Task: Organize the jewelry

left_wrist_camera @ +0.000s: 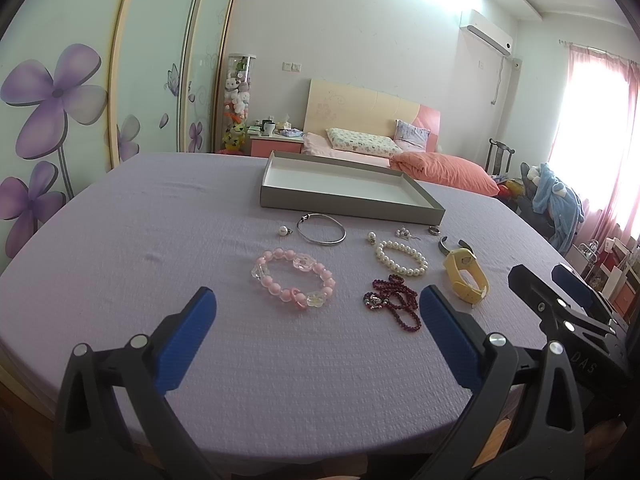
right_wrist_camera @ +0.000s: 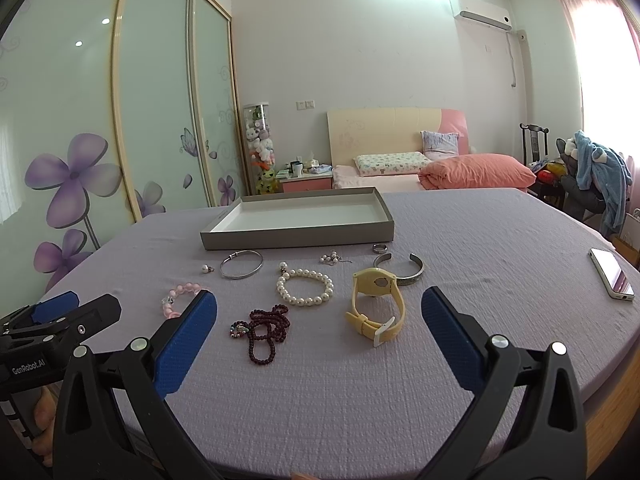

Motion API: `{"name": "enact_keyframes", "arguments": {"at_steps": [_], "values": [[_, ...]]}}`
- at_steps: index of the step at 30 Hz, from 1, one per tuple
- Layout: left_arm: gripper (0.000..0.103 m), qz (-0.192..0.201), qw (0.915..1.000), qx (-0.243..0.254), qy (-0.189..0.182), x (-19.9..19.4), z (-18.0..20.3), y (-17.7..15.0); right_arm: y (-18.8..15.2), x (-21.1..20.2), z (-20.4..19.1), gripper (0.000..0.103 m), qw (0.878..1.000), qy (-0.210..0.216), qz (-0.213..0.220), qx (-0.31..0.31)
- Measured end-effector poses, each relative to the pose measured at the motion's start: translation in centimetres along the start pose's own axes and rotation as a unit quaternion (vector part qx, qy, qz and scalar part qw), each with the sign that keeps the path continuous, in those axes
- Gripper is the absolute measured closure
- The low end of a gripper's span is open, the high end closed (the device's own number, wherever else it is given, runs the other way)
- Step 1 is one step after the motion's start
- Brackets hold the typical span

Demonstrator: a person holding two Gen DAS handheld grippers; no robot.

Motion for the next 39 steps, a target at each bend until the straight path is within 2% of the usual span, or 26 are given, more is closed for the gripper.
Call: {"name": "enact_keyframes", "arguments": {"at_steps": [26,32,39], "values": [[0.002,-0.004,1.0000,-0.002,0.002,0.4,0.0,-0.1,0.0,0.1,0.1,0.001,1.000,0.000,-0.002,0.002],[0.002,-0.028,0.9995,-0.015,0.003,1.4,-0.4,-1.2,-1.5,1.5,1.2,0.001,0.999,0.003,-0.043,0.029],[0.002,-0.056,0.9973,-0.044,-0.017,2.9,-1.7,-2.2,-3.1,4.2,3.4,0.003,0.992,-0.027,-0.107,0.055]]}}
Point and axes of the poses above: each gripper's, at about its wrist camera, not at the fingertips, and x roughly the way its jaws point, z to its right, y to its top, the point moved 9 cm from there along x, roughly the way its jaws point, and after that the axes turned 4 degrees about z, right-handed, at the moved point
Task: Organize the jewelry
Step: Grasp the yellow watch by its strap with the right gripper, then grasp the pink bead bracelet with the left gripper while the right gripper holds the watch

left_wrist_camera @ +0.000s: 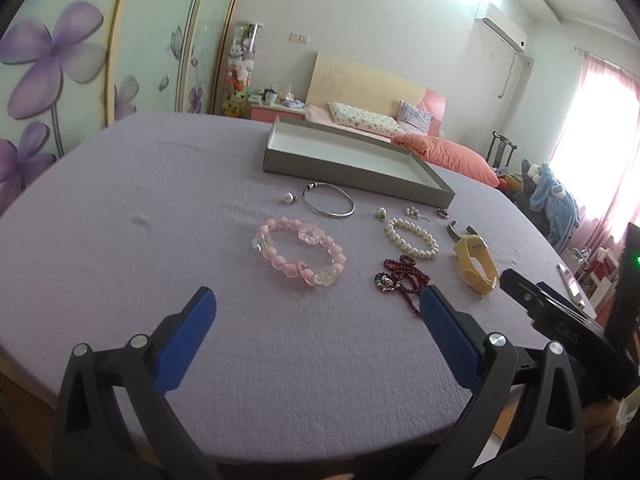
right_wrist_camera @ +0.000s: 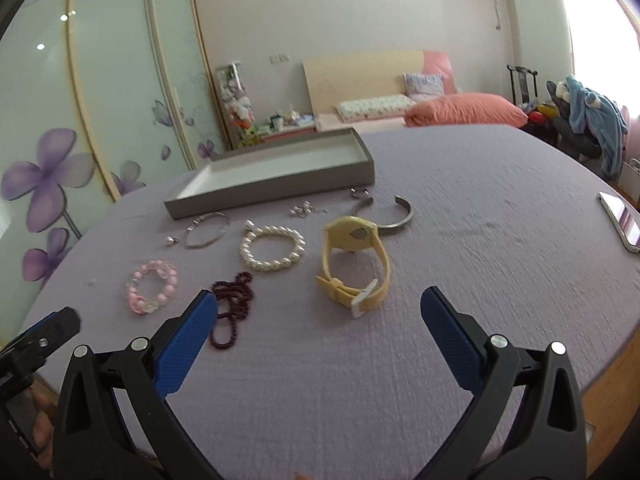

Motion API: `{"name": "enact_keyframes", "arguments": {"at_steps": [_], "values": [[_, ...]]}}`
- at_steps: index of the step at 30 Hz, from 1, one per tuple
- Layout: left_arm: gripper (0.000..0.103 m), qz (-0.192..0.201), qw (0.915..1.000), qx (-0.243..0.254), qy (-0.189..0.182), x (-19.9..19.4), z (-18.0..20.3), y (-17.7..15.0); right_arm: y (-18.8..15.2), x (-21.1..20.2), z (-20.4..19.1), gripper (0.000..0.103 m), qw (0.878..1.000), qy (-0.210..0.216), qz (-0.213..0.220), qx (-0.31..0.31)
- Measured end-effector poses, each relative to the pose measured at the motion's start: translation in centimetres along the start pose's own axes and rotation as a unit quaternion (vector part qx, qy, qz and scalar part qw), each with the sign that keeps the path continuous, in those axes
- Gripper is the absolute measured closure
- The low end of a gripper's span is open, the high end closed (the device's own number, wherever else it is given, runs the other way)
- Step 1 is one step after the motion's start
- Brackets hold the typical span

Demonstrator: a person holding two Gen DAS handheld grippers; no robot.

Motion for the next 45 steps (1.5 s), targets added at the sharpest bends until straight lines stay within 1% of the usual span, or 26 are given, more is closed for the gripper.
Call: {"name": "enact_keyframes", "arguments": {"at_steps": [1,4,7,11,13,17,21,22,25,27,32,33,34,35,37,38,40,43,45], "values": [[0.002,-0.005,1.0000,-0.001,0.002,0.2,-0.2,-0.2,0.0,0.5,0.3,0.005,1.000,-0.009,-0.011,0.001],[0.002,-0.020,0.9998,-0.005,0.000,0.9,-0.6,-0.4,-0.1,2.0,1.3,0.007,0.999,-0.031,-0.040,0.011],[0.002,-0.030,0.9995,-0.013,-0.007,1.4,-1.0,-0.4,0.1,3.3,1.9,0.008,0.997,-0.044,-0.064,0.016],[0.002,-0.041,0.9991,-0.007,0.007,2.2,-1.5,-0.2,0.5,4.4,2.0,0.008,0.995,-0.056,-0.082,0.010],[0.002,-0.047,0.9988,-0.005,0.009,2.6,-1.7,-0.1,0.6,5.0,2.0,0.012,0.994,-0.061,-0.092,0.006],[0.002,-0.055,0.9984,-0.001,0.012,3.2,-2.0,0.2,0.0,5.9,2.3,0.018,0.991,-0.067,-0.113,0.009],[0.002,-0.063,0.9979,0.007,0.017,4.1,-2.2,0.8,-0.5,6.4,2.6,0.029,0.989,-0.063,-0.130,0.014],[0.002,-0.065,0.9977,0.009,0.019,4.4,-2.2,0.9,-0.3,6.4,2.4,0.041,0.990,-0.067,-0.127,0.010],[0.002,-0.077,0.9965,0.015,0.026,5.4,-2.4,1.2,0.1,6.5,2.1,0.062,0.991,-0.052,-0.123,0.008],[0.002,-0.086,0.9956,0.016,0.031,6.1,-2.6,1.4,0.1,6.2,1.9,0.063,0.992,-0.030,-0.120,0.023],[0.002,-0.095,0.9945,0.011,0.042,7.6,-3.7,2.5,1.1,5.4,1.4,0.064,0.995,-0.017,-0.099,0.020],[0.003,-0.096,0.9944,0.011,0.043,7.9,-3.8,2.8,1.4,5.2,1.2,0.064,0.995,-0.015,-0.096,0.018],[0.008,-0.097,0.9941,0.012,0.046,8.2,-4.0,3.0,1.6,5.1,1.1,0.064,0.995,-0.013,-0.093,0.017],[0.010,-0.099,0.9938,0.014,0.048,8.4,-4.1,3.2,1.8,5.1,1.0,0.064,0.996,-0.012,-0.092,0.016],[0.020,-0.106,0.9929,0.015,0.052,9.0,-4.4,3.5,2.2,5.3,0.9,0.064,0.996,-0.009,-0.089,0.015],[0.023,-0.110,0.9923,0.016,0.054,9.3,-4.4,3.4,2.3,5.4,0.8,0.064,0.996,-0.008,-0.089,0.015],[0.036,-0.120,0.9910,0.017,0.057,10.0,-4.7,3.2,2.5,5.6,0.6,0.064,0.996,-0.005,-0.090,0.013],[0.046,-0.133,0.9892,0.019,0.060,10.7,-4.9,2.8,2.5,5.9,0.5,0.064,0.996,-0.002,-0.092,0.013],[0.050,-0.132,0.9890,0.027,0.063,10.9,-4.9,2.8,2.5,6.0,0.5,0.064,0.996,-0.001,-0.094,0.015]]}}
Point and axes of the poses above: each gripper's, at about its wrist camera, not at the fingertips, and x roughly the way its jaws point, z to its right, y to its top, the point moved 9 cm from there along x, roughly the way its jaws point, and after that the axes turned 4 degrees about z, right-handed, at the moved point
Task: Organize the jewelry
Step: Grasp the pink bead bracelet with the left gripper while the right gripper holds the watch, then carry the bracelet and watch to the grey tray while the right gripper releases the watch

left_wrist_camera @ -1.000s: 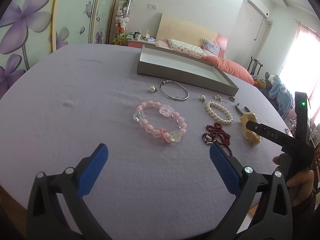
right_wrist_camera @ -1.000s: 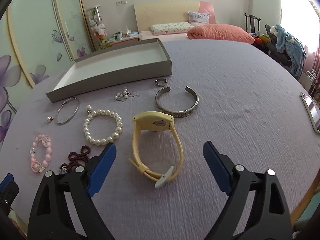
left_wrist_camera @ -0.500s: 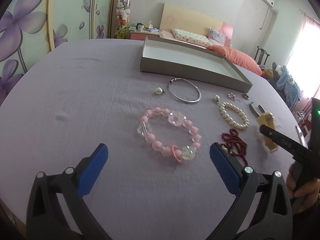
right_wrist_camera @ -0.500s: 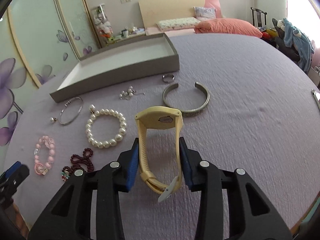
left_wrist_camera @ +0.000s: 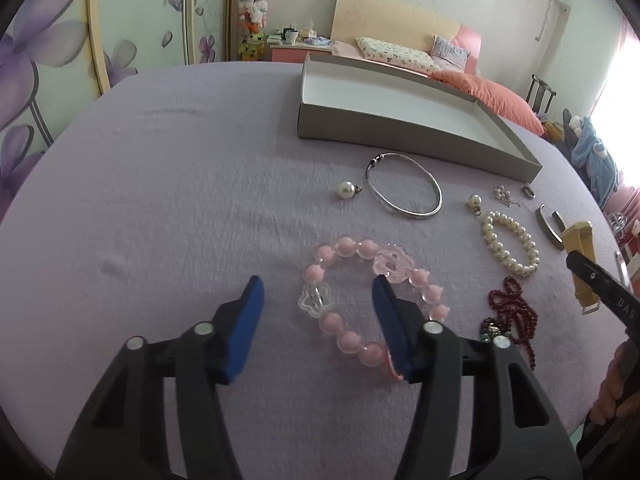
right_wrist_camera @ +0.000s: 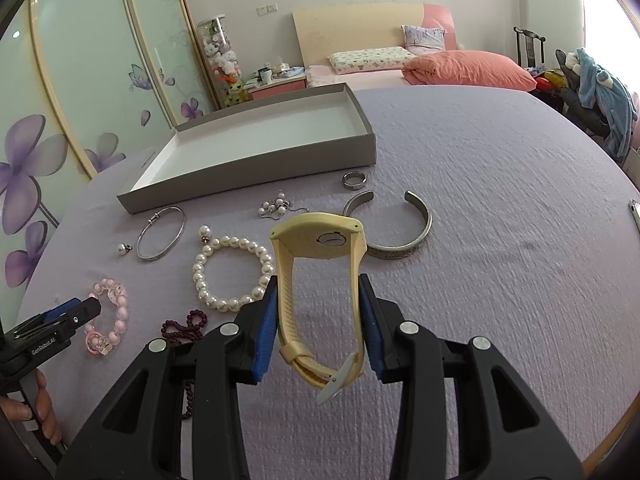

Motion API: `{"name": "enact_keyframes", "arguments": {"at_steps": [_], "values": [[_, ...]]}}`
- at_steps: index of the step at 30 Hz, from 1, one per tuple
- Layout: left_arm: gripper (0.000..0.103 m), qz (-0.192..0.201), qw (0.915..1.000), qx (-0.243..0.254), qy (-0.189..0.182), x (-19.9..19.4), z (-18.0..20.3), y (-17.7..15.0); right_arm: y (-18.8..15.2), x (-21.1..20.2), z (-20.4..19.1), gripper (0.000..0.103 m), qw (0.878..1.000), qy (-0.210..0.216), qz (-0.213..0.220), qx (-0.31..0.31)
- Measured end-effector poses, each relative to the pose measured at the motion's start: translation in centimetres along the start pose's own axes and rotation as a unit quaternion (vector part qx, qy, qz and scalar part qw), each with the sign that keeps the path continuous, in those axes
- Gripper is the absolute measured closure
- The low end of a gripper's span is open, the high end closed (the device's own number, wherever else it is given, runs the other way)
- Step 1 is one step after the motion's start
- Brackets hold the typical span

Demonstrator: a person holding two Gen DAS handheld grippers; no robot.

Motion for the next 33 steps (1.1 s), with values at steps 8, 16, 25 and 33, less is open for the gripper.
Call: {"name": "enact_keyframes", "arguments": {"at_steps": [8,16,25,33], "values": [[0.066,-0.006,0.9999,0.010,0.005,-0.3,0.8,-0.6,0.1,0.0,0.2,0.063,1.000,0.004,0.001,0.004],[0.083,-0.003,0.9990,0.031,0.032,0.1,1.2,-0.4,-0.2,-0.4,-0.1,0.063,1.000,0.012,0.002,0.002],[0.085,0.002,0.9992,0.040,0.007,-0.5,1.5,-0.3,0.6,-1.3,-0.3,0.063,1.000,0.013,0.015,-0.003],[0.085,0.048,0.9965,0.063,-0.027,-3.4,3.1,2.0,1.6,-1.8,-0.8,0.063,0.999,0.015,0.030,-0.013]]}}
Point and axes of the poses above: each gripper's, at about its wrist camera, not at the fingertips, and x roughly the way its jaws point, z to its right, y to its top, the point moved 9 cm from there along x, roughly the way its jaws point, and after that the axes turned 4 degrees about z, right-handed, at the moved point
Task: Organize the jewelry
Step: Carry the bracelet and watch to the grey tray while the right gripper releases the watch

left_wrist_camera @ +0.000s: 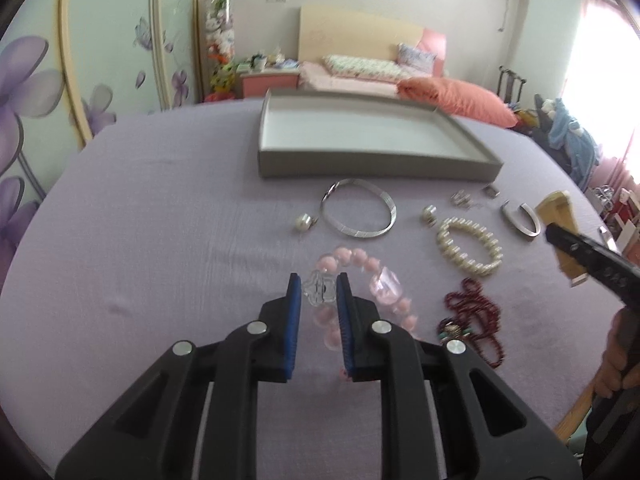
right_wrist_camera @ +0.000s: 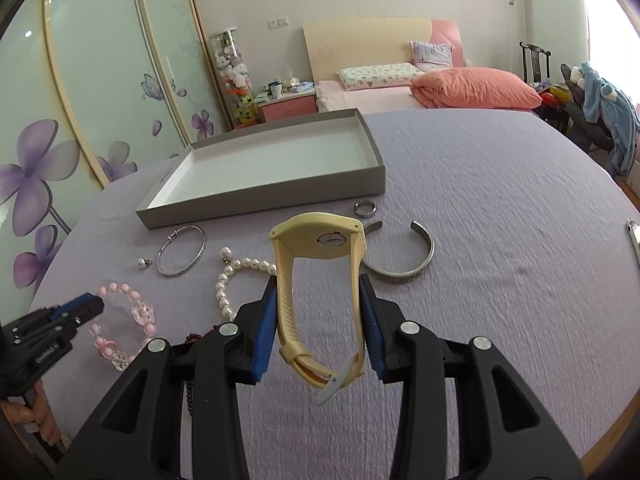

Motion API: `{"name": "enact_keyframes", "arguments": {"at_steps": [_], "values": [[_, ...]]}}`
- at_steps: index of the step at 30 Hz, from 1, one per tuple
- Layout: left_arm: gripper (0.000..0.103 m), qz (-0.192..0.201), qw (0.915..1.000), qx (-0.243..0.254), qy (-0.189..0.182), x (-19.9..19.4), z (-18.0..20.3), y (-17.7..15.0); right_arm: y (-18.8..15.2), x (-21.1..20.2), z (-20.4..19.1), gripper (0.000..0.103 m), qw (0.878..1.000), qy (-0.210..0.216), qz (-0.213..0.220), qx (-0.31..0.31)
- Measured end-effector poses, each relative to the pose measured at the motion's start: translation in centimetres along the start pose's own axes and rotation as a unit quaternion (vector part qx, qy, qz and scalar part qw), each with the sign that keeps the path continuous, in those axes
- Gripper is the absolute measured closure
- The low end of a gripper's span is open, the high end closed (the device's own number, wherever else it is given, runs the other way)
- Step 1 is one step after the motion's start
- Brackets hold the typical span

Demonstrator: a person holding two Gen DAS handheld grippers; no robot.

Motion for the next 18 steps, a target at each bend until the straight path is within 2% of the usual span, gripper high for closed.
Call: {"name": "enact_keyframes", "arguments": {"at_steps": [7,18], "values": [[0.085,0.031,0.9992,0.023,-0.013,-1.6,1.4,2.1,0.5,-0.1,-1.0,0.063,1.000,0.009,0.005,-0.015],[0.085,0.058,0.9974,0.037,-0.019,-2.7,2.5,4.7,2.2,0.0,-2.5,0.063,0.999,0.023,0.016,-0.037]]}}
Point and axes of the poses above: each gripper's, at about its wrist camera, not at the fingertips, and x roughly the way its jaws point, z to its right, y to its top, the point moved 9 cm from there along x, roughly the way its jaws point, and after that the axes turned 4 degrees about z, right-handed, at the moved point
